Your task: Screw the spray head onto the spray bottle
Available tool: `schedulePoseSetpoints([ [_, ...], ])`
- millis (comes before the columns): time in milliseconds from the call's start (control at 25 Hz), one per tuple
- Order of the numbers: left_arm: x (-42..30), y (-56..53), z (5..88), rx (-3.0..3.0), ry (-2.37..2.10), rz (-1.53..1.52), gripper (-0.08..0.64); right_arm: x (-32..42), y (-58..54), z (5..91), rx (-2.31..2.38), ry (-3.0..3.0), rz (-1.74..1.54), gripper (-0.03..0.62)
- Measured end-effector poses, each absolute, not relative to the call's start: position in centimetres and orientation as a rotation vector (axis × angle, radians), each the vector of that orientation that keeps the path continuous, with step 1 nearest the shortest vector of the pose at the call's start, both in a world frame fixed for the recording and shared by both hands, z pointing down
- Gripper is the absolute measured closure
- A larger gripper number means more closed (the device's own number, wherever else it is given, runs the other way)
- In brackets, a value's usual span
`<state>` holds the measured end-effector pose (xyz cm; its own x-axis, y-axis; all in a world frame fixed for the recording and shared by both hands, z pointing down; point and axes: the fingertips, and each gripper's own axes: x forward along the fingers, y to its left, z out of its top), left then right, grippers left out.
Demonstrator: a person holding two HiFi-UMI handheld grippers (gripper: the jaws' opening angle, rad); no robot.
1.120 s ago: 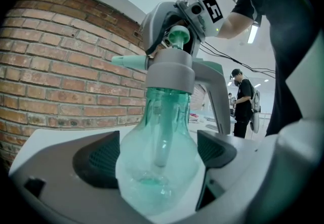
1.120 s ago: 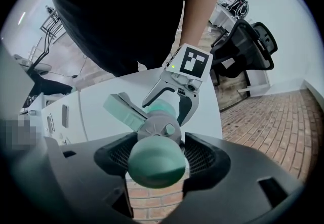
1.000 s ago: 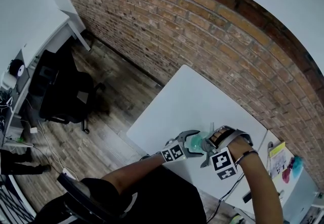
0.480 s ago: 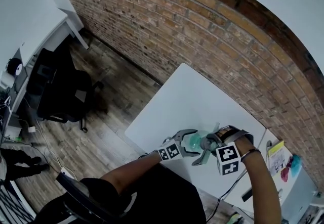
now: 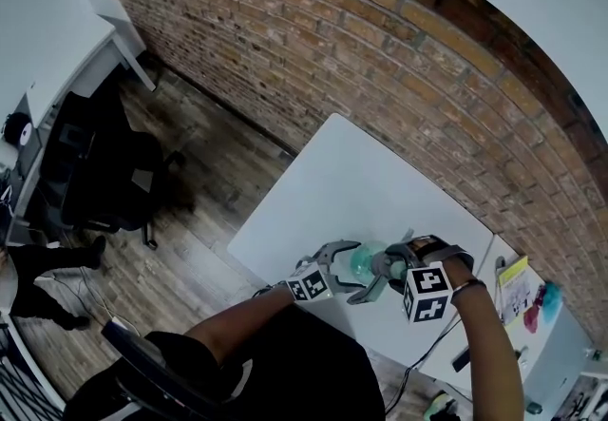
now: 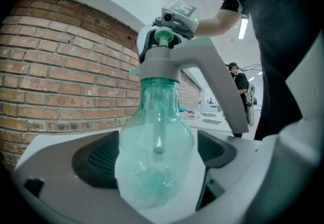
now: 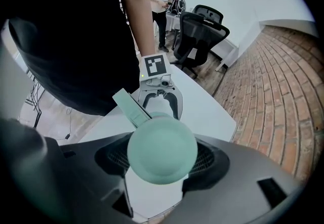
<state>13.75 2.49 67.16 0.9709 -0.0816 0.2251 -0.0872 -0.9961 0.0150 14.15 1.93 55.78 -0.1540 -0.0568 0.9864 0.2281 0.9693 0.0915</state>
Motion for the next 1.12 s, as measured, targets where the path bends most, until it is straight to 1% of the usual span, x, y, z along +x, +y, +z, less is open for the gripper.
schedulePoseSetpoints([
  [240, 13.77, 2.37, 68.38, 3.116, -0.131, 0.407, 0.095, 14.17, 1.73, 55.73, -0.054, -1.724, -0.175, 0.318],
  [720, 13.89, 2.45, 68.34, 3.11, -0.123, 0.391, 0.095, 13.86, 1.41, 55.35, 0.178, -1.813, 0.056, 0.316],
  [1120, 13.69, 2.51, 68.4, 3.133, -0.107, 0.39, 0.095, 13.69, 1.19, 55.03, 0.252, -1.833, 0.12, 0.316],
])
